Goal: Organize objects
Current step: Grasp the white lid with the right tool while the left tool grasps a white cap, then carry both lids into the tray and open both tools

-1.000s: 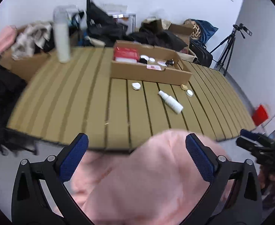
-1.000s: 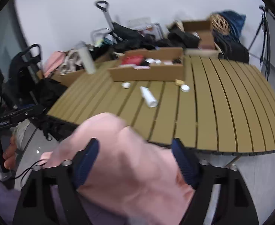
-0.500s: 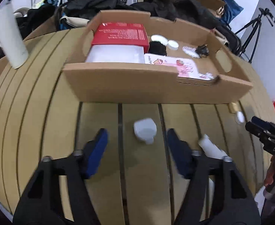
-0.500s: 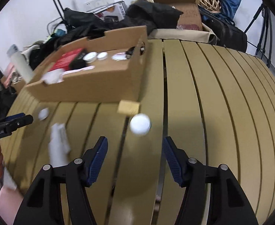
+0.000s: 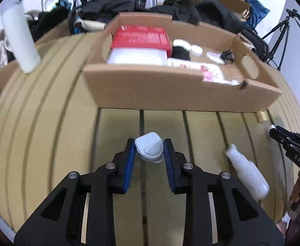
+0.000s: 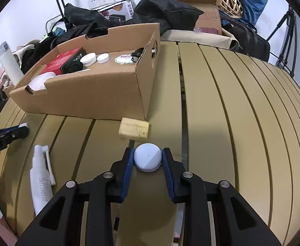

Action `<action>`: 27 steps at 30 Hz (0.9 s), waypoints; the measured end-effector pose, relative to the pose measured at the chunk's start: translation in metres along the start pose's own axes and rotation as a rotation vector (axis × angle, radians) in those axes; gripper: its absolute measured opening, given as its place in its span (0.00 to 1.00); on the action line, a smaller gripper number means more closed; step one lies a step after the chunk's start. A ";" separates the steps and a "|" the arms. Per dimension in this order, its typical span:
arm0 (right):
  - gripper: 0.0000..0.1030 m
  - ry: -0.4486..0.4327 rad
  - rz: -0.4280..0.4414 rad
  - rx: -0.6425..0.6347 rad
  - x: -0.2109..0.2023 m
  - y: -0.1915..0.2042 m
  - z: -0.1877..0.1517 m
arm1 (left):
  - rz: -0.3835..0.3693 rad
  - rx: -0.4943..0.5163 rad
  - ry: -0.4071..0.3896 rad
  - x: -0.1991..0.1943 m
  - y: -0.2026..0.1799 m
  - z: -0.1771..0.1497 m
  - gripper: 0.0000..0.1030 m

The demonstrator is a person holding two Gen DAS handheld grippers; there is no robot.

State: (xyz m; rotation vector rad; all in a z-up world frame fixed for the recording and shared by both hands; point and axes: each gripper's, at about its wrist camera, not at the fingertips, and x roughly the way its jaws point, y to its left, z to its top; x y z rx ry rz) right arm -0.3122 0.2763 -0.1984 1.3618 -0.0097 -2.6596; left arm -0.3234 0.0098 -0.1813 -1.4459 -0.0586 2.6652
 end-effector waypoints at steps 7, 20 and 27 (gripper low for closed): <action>0.30 -0.091 0.024 0.002 -0.116 -0.001 -0.032 | -0.041 0.003 -0.136 -0.148 0.004 -0.046 0.23; 0.30 -0.174 0.148 -0.091 -0.286 0.075 -0.153 | -0.202 0.013 -0.243 -0.296 -0.020 -0.126 0.23; 0.30 -0.207 0.172 -0.086 -0.292 0.073 -0.146 | -0.215 0.014 -0.236 -0.291 -0.020 -0.122 0.23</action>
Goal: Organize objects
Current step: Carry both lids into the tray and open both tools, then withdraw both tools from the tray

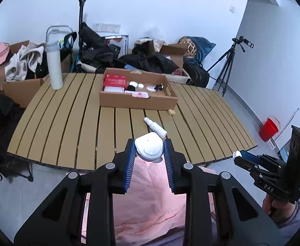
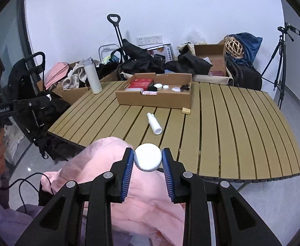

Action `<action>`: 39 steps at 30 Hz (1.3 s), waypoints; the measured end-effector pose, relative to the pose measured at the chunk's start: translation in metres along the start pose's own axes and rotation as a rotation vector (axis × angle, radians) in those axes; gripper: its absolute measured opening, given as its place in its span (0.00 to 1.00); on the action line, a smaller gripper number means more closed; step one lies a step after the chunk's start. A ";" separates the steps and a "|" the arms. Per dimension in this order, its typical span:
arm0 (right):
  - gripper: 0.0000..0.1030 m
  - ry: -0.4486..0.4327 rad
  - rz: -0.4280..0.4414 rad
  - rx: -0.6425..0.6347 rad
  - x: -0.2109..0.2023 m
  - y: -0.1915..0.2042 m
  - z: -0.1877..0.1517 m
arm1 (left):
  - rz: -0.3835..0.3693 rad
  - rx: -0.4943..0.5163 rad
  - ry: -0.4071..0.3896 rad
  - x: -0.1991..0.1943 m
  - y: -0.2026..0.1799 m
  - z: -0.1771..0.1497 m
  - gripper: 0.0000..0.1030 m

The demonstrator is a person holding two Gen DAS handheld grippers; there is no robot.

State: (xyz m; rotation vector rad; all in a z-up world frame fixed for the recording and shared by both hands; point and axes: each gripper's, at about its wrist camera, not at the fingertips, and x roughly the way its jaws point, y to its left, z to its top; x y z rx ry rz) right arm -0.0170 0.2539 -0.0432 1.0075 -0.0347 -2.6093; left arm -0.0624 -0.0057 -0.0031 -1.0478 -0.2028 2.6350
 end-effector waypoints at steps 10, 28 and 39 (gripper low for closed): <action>0.30 -0.013 0.061 -0.027 0.063 -0.047 0.105 | -0.080 0.075 0.099 0.115 0.006 0.128 0.23; 0.31 0.365 -0.009 0.176 0.459 -0.145 0.257 | -0.026 -0.058 0.464 0.460 0.027 0.202 0.24; 0.91 0.251 -0.033 0.106 0.390 -0.131 0.287 | -0.023 -0.016 0.373 0.370 0.020 0.222 0.50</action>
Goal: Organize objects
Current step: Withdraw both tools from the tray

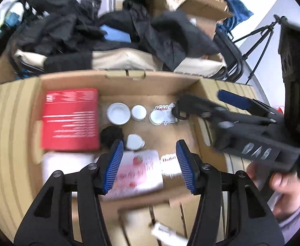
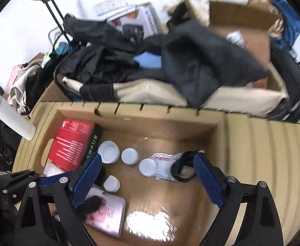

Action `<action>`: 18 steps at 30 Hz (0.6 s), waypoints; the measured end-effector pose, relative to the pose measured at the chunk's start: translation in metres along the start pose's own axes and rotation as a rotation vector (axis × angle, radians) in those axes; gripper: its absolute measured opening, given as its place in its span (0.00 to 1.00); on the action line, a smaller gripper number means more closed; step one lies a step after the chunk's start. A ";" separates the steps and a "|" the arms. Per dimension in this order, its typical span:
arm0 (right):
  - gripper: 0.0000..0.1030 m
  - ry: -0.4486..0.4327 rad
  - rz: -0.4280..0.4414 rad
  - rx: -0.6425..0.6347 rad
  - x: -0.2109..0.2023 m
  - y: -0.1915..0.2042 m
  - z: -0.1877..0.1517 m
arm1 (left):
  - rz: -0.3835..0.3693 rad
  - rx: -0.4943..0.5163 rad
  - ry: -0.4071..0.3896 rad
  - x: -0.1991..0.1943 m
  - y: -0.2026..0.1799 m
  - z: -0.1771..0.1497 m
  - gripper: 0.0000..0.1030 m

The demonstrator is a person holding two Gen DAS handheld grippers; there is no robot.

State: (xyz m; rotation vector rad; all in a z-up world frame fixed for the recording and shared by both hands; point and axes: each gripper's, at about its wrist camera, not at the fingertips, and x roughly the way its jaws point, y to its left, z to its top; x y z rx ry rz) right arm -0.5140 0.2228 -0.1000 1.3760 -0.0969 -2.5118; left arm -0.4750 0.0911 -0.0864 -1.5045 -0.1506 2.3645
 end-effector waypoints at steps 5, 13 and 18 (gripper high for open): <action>0.91 -0.036 -0.032 -0.068 -0.085 -0.004 -0.021 | 0.062 0.056 -0.090 -0.095 -0.002 -0.031 0.71; 0.91 -0.084 -0.105 -0.186 -0.223 0.000 -0.104 | 0.166 0.010 -0.182 -0.226 -0.004 -0.122 0.87; 0.91 -0.143 -0.054 -0.251 -0.296 0.028 -0.165 | 0.156 0.036 -0.248 -0.281 -0.020 -0.200 0.99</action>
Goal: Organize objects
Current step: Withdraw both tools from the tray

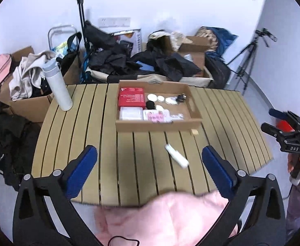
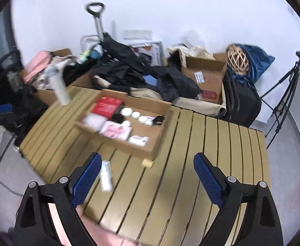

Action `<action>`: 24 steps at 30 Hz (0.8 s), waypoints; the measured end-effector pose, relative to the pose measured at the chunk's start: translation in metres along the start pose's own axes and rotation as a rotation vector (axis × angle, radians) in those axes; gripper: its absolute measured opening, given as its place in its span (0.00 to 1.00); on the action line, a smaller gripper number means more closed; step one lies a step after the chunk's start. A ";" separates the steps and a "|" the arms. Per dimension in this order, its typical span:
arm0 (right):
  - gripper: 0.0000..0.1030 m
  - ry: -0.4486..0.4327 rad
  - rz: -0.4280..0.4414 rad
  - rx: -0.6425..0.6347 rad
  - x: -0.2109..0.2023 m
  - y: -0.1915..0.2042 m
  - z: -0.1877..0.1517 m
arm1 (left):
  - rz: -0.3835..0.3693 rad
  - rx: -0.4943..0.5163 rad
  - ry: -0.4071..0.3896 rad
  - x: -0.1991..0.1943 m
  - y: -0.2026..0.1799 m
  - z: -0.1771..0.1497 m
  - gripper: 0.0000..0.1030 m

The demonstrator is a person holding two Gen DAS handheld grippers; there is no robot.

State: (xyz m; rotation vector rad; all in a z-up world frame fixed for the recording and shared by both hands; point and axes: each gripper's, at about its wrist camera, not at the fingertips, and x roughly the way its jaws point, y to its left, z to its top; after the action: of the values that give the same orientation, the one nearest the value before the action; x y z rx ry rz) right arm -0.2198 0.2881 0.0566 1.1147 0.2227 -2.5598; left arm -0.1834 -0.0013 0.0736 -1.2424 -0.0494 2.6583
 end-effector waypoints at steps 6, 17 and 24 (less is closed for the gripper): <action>0.91 -0.057 0.009 -0.105 -0.064 0.061 -0.065 | -0.060 -0.020 -0.102 -0.078 -0.015 -0.070 1.00; 0.91 -0.084 -0.004 -0.034 -0.100 0.091 -0.141 | -0.100 0.005 -0.102 -0.093 -0.046 -0.129 1.00; 0.91 -0.081 -0.030 0.093 -0.073 0.060 -0.147 | -0.221 -0.173 0.008 0.015 -0.048 -0.118 0.99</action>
State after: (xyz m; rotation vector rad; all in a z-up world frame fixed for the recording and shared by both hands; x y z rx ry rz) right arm -0.0517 0.2907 0.0103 1.0448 0.1025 -2.6596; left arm -0.0946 0.0419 -0.0080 -1.2177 -0.3996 2.5002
